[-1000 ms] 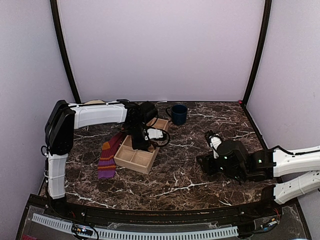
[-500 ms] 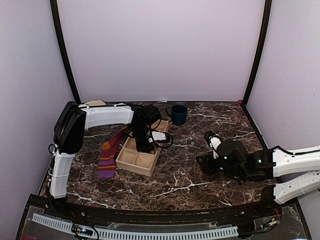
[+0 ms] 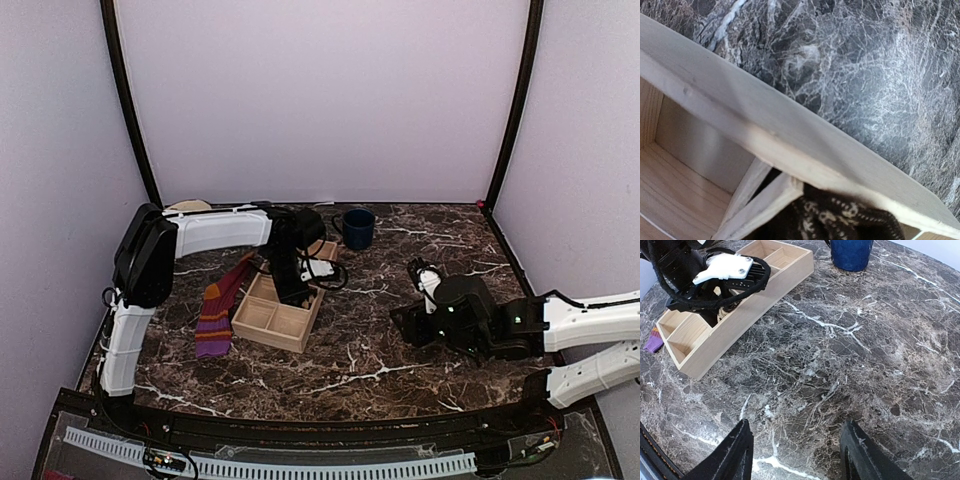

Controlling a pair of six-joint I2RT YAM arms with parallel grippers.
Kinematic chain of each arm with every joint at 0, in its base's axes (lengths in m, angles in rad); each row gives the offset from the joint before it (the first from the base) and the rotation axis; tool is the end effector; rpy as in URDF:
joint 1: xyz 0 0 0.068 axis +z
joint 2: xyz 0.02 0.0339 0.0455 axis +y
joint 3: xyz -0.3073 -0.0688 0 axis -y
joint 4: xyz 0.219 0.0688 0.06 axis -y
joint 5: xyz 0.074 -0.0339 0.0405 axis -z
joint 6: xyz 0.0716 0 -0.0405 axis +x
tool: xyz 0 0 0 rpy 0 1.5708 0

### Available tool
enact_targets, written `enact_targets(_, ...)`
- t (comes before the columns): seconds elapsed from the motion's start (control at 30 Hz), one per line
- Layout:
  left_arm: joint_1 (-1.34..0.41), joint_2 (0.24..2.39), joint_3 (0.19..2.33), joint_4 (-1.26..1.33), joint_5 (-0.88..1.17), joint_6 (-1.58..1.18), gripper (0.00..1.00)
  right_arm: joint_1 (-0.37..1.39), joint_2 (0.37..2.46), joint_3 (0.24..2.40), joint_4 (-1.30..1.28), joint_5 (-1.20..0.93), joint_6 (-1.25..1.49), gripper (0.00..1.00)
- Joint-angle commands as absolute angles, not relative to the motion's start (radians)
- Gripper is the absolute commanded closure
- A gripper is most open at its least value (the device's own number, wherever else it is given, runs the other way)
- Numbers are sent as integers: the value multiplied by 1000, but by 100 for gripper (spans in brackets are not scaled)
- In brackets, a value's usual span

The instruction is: Roll the socks

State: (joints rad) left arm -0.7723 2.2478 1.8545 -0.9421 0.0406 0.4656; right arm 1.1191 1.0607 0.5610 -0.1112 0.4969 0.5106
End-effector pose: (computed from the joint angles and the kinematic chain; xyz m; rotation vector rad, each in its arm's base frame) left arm 0.3359 -0.3312 0.1830 1.6958 2.3686 -0.1111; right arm 0.1194 0.1678 0.2509 -0.3664 2.0975 0.4322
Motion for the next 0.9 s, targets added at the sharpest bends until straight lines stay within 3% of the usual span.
enact_targets(0.0, -775, 2178, 1878, -933, 39, 397, 72, 1099, 1079, 588, -53, 472, 470, 44)
enact_targets(0.17, -775, 2130, 1881, -940, 62, 367, 67, 1092, 1092, 595, -39, 456, 454, 45)
enact_targets(0.33, -775, 2093, 1878, -951, 61, 347, 48, 1090, 1106, 605, -30, 446, 434, 44)
enact_targets(0.67, -773, 1996, 1853, -933, -2, 298, 47, 1086, 1129, 626, -7, 433, 416, 44)
enact_targets(0.87, -750, 1863, 1782, -849, -211, 149, 46, 1086, 1152, 648, 20, 417, 392, 44)
